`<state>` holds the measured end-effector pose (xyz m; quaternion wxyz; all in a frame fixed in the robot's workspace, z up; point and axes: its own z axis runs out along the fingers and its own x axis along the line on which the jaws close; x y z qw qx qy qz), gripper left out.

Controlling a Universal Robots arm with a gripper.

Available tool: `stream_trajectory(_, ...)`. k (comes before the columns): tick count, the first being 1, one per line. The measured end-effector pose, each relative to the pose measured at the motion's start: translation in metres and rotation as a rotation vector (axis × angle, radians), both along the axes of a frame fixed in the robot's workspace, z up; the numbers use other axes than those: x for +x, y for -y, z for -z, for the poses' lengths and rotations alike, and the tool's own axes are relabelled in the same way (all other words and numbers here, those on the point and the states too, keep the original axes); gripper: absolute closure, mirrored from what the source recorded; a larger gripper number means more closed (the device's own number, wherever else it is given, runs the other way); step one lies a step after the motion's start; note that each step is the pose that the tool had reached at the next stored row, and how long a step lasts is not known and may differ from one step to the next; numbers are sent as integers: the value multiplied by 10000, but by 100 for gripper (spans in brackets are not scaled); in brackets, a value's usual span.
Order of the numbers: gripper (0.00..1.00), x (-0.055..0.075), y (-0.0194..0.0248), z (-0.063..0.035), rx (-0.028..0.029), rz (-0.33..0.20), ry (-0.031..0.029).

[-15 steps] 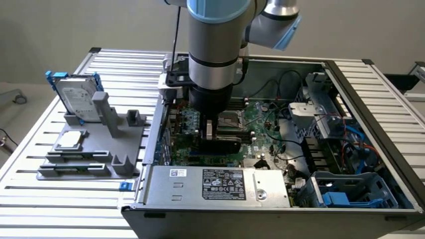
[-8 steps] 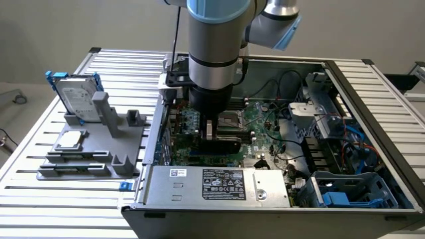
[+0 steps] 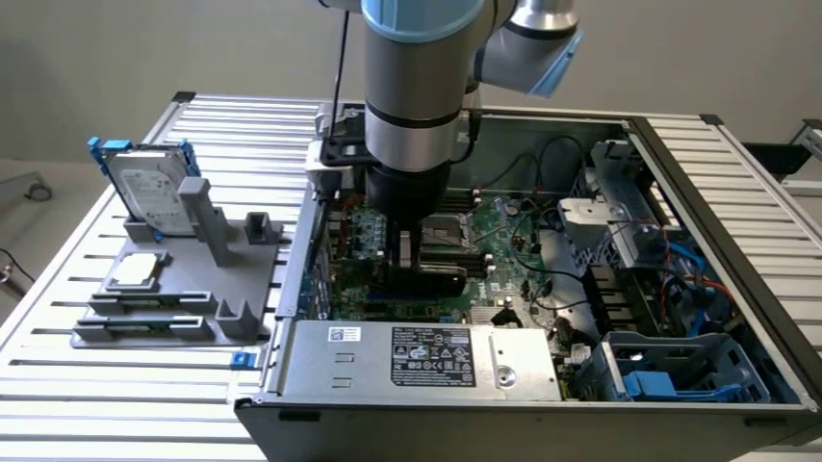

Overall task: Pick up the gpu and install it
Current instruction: 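Insert the gpu into the slot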

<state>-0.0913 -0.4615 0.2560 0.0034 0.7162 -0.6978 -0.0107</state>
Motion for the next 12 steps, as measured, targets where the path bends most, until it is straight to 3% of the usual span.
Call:
stream_trajectory(5,48,0,0,-97,-1,0,-28)
stream_trajectory(12,48,0,0,-328,1,-1,-73)
